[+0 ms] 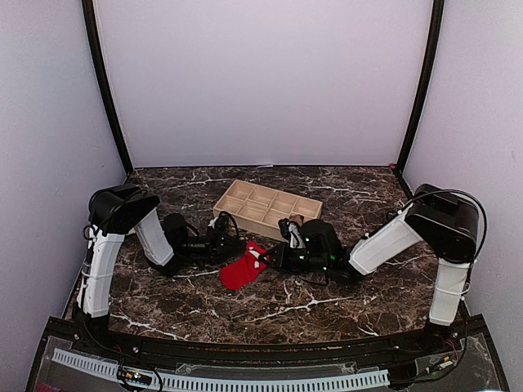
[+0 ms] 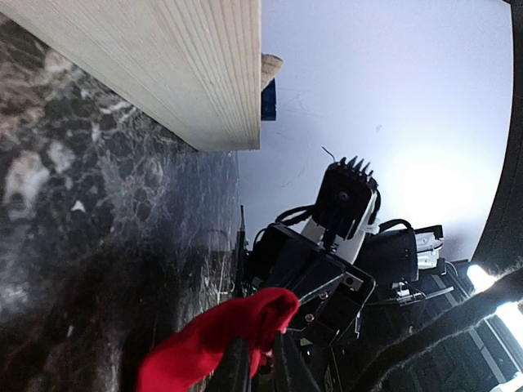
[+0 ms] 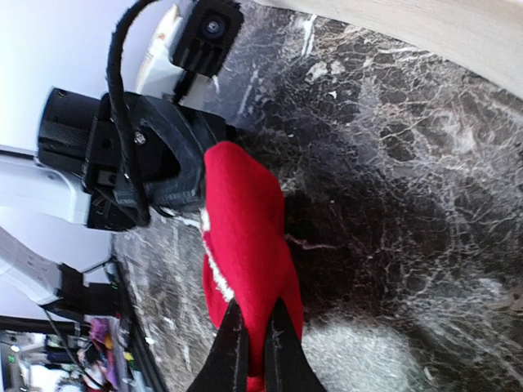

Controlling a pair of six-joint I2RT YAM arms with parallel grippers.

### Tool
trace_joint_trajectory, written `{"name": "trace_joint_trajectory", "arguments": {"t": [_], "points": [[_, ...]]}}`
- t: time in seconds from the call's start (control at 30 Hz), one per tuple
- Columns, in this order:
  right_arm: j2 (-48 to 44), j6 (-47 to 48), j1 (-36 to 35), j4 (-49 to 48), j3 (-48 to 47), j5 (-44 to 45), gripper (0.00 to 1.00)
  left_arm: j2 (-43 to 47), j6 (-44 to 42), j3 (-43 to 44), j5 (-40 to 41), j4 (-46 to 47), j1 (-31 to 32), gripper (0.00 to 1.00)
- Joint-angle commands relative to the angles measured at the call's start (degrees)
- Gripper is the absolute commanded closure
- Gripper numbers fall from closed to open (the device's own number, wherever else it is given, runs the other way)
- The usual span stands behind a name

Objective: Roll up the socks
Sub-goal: Roll the sock at the center of the board.

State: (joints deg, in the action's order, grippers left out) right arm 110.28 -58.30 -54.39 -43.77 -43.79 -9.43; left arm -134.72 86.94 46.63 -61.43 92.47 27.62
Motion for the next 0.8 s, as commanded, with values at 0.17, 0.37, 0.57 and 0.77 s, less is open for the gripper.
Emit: {"name": "trace_joint_trajectory", "arguments": {"t": [0.17, 0.37, 0.57, 0.77], "points": [[-2.18, 16.58, -0.79, 33.10, -11.42, 7.25, 1.00, 3.91, -8.06, -5.28, 5.92, -15.32, -1.96, 0.83], [0.05, 24.17, -4.20, 44.88, -19.57, 15.57, 1.00, 6.84, -8.19, -7.02, 6.72, -16.86, -1.93, 0.83], [3.32, 29.97, -8.87, 52.63, -26.58, 23.99, 1.00, 11.05, -9.91, -5.77, 5.81, -25.76, -1.21, 0.82], [5.92, 32.72, -12.21, 57.24, -29.97, 32.00, 1.00, 16.49, -15.21, -5.40, 5.62, -40.69, -1.05, 0.72]]}}
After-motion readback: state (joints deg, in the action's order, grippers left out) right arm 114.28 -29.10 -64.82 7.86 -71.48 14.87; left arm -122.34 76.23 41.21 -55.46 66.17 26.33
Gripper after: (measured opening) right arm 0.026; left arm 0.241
